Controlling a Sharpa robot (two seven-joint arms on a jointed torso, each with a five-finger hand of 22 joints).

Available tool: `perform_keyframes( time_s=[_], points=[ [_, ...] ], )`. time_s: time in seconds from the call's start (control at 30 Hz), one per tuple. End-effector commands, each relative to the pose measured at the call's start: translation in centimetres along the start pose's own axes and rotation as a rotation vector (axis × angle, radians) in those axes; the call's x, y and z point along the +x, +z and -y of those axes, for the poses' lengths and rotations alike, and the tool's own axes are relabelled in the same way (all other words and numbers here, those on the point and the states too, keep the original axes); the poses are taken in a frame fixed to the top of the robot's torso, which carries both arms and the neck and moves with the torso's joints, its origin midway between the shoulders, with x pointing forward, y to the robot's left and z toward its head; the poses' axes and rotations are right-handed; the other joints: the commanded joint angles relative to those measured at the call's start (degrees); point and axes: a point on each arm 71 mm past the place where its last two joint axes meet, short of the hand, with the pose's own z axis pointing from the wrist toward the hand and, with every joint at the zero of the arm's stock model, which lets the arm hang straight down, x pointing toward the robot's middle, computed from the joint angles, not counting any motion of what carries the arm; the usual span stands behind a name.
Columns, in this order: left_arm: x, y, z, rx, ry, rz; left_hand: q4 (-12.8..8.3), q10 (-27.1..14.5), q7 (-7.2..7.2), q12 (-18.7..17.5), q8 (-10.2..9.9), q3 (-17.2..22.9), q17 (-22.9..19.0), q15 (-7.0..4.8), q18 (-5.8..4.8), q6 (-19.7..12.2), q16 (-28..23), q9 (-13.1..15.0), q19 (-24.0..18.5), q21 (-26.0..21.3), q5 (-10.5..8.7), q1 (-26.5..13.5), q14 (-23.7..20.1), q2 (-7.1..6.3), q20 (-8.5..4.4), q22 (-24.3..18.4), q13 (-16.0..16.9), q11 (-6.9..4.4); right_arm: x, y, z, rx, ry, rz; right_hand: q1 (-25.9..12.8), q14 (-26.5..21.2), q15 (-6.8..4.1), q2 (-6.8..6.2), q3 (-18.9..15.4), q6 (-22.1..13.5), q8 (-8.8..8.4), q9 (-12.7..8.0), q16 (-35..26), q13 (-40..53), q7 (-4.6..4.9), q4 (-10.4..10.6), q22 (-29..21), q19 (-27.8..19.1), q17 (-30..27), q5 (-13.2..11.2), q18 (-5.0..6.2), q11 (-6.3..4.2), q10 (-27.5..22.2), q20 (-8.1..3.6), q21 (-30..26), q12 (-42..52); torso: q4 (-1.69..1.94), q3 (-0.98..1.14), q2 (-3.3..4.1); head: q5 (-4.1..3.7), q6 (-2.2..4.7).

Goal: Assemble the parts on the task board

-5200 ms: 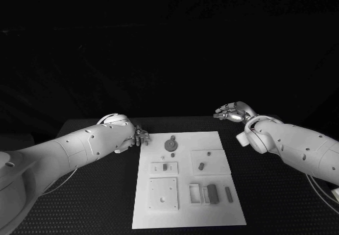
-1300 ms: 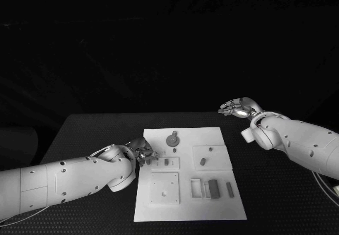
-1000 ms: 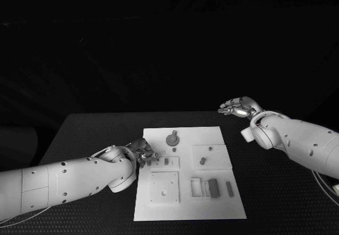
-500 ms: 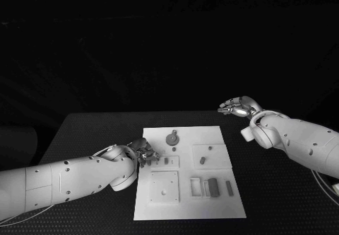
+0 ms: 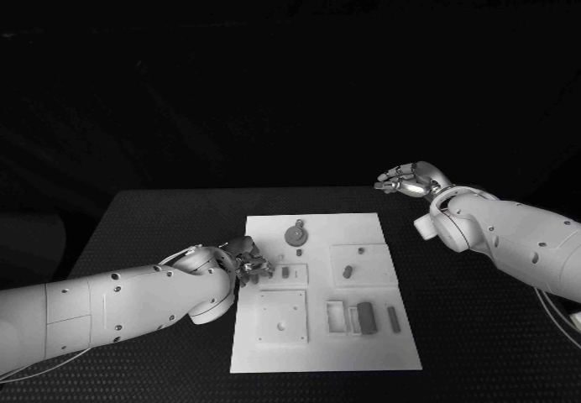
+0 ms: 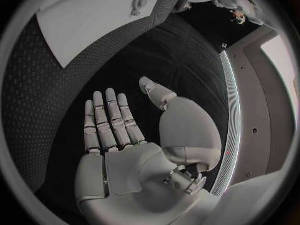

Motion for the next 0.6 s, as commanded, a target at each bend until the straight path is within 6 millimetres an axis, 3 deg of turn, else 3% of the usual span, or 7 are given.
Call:
perform_keyframes(
  time_s=[0.03, 0.6],
  points=[
    [0.15, 0.04, 0.17, 0.008, 0.026, -0.017, 0.0, 0.7, -0.02, -0.3, 0.2, 0.2, 0.0, -0.17, 0.84, 0.6, 0.1, 2.0, 0.3, 0.4, 0.23, 0.3, 0.3, 0.35, -0.33, 1.3, 0.0, -0.22, 0.15, -0.01, -0.09, -0.013, 0.004, -0.017, 0.5, -0.4, 0.1, 0.22, -0.1, -0.4, 0.21, -0.1, -0.4, -0.1, -0.06, 0.0, 0.1, -0.1, 0.1, 0.1, -0.75, 0.09, -0.5, -0.23, -0.3, -0.2, -0.01, -0.05, -0.02, 0.13, -0.09],
    [0.43, 0.17, 0.06, -0.001, 0.032, -0.019, -0.1, 0.8, -0.04, -0.3, 0.1, 0.2, 0.0, -0.23, 0.83, 0.6, 0.2, 2.0, 0.3, 0.5, 0.23, 0.3, 0.4, 0.33, -0.38, 1.3, 0.0, -0.26, 0.18, -0.02, -0.08, -0.013, 0.005, -0.018, 0.5, -0.5, 0.12, 0.23, -0.1, -0.4, 0.24, -0.1, -0.4, -0.1, -0.04, 0.0, 0.2, -0.1, 0.2, 0.1, -0.78, 0.13, -0.5, -0.21, -0.4, -0.2, -0.07, 0.03, 0.01, 0.08, -0.24]
  ],
)
